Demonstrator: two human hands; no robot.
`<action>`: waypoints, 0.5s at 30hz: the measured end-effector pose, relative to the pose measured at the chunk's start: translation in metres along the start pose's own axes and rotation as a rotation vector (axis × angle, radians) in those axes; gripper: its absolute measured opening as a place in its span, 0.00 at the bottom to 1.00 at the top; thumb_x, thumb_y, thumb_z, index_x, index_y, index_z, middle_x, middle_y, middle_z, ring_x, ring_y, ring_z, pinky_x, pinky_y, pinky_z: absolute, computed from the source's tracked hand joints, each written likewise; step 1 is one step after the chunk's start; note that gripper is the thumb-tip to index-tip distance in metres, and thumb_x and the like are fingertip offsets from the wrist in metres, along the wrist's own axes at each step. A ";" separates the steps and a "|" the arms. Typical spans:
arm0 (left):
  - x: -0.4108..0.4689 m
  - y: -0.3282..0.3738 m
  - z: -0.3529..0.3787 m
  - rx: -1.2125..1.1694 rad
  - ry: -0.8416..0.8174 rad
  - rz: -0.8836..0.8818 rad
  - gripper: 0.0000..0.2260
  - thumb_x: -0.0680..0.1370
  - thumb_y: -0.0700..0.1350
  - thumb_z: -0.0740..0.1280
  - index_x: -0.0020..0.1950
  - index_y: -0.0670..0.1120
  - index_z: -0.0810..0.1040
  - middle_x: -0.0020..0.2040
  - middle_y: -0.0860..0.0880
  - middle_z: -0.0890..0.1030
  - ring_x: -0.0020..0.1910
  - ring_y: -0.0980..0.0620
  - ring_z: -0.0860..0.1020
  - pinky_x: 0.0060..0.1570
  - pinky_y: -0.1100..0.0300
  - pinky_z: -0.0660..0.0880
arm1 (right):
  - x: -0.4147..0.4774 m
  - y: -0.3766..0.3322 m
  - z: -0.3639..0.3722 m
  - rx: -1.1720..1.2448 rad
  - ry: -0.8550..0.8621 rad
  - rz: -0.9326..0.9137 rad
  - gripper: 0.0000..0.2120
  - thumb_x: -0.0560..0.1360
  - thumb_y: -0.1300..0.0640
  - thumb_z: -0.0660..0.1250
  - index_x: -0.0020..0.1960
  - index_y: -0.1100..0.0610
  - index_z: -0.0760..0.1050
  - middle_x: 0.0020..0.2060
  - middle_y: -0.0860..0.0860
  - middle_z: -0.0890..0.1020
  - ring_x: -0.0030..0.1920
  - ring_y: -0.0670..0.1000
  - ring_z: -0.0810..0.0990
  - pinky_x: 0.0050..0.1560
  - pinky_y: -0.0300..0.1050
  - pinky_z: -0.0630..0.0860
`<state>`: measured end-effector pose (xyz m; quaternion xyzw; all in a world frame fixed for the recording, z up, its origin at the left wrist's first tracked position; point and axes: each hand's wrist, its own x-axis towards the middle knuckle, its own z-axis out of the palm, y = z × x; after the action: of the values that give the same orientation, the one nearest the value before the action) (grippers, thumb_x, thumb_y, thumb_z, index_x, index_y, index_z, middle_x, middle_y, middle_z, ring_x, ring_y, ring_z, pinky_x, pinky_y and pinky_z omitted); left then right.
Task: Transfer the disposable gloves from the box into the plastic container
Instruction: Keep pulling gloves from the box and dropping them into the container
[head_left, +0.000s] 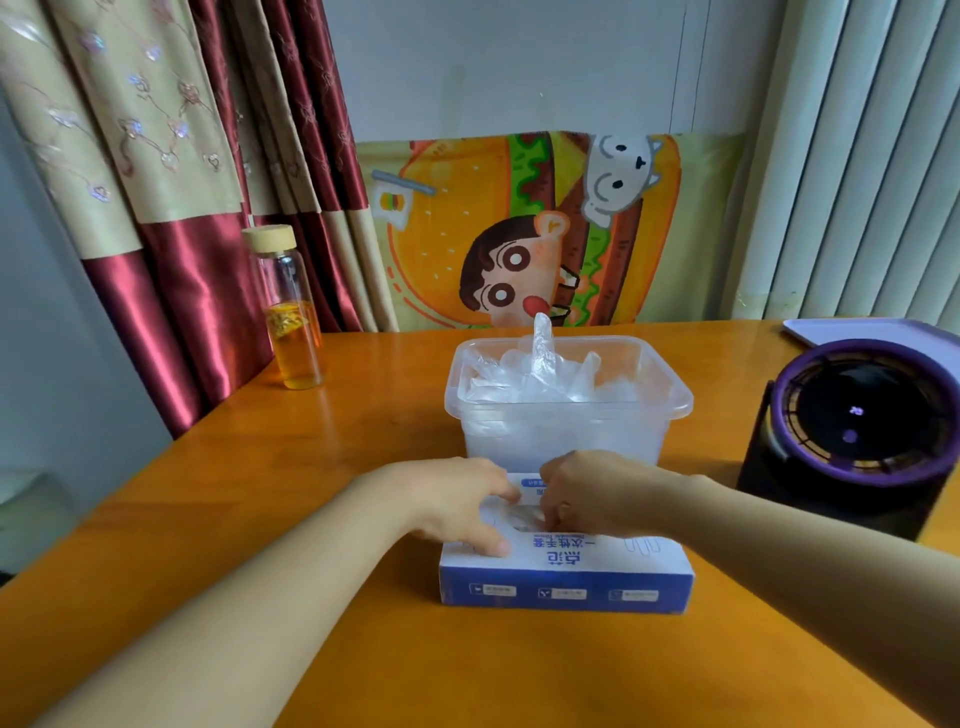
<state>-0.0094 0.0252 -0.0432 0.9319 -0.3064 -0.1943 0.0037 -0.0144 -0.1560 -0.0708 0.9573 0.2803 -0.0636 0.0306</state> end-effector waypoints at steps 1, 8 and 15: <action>0.001 0.000 0.001 0.000 0.002 0.002 0.29 0.78 0.55 0.66 0.76 0.53 0.61 0.77 0.53 0.59 0.73 0.51 0.62 0.69 0.56 0.60 | -0.001 0.000 0.001 -0.014 0.012 -0.001 0.11 0.79 0.52 0.62 0.57 0.50 0.80 0.51 0.45 0.77 0.50 0.47 0.76 0.42 0.32 0.71; 0.002 -0.002 0.003 -0.030 0.026 -0.011 0.28 0.77 0.55 0.67 0.76 0.54 0.62 0.77 0.54 0.59 0.73 0.51 0.62 0.71 0.54 0.63 | -0.020 -0.001 -0.015 -0.061 0.093 -0.088 0.09 0.79 0.54 0.62 0.56 0.53 0.78 0.52 0.46 0.75 0.49 0.47 0.76 0.45 0.33 0.72; 0.003 0.000 0.004 -0.053 0.038 -0.028 0.28 0.77 0.54 0.68 0.75 0.54 0.64 0.75 0.54 0.63 0.71 0.50 0.66 0.67 0.55 0.66 | -0.031 0.001 -0.038 -0.037 0.214 -0.039 0.08 0.79 0.53 0.62 0.56 0.50 0.76 0.52 0.44 0.75 0.48 0.48 0.78 0.50 0.41 0.77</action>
<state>-0.0089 0.0240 -0.0479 0.9391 -0.2878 -0.1849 0.0316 -0.0359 -0.1698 -0.0288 0.9523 0.3016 0.0435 0.0169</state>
